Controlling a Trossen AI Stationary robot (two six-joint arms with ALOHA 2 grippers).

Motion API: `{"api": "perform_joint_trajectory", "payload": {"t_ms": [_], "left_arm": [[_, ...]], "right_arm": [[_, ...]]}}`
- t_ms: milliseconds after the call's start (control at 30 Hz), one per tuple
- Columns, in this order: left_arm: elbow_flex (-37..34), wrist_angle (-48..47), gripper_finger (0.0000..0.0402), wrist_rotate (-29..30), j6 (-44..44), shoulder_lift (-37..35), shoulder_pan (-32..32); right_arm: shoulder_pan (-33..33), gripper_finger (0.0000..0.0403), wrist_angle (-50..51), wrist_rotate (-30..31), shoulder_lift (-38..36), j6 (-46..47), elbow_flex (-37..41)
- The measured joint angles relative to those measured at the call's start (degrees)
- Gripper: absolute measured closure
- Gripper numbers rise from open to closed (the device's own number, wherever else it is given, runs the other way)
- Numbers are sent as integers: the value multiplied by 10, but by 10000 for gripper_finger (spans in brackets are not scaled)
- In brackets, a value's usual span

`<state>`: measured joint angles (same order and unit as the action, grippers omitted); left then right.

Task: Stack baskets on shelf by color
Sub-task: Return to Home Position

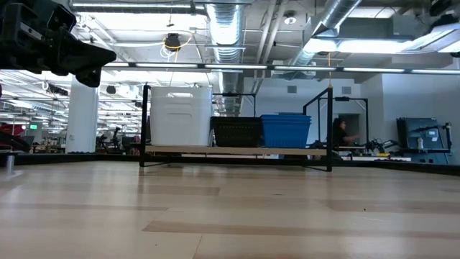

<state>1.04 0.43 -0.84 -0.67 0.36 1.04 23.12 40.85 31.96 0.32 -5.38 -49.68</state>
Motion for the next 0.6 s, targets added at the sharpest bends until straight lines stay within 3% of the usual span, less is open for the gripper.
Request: {"api": "perform_joint_trajectory", "payload": {"t_ms": [267,600], "left_arm": [[0,0,402,0,0,0,0],[0,0,402,0,0,0,0]], "right_arm": [[-156,402,45,-121,0,16,-18],[-161,402,55,-138,0,6,-20]]}}
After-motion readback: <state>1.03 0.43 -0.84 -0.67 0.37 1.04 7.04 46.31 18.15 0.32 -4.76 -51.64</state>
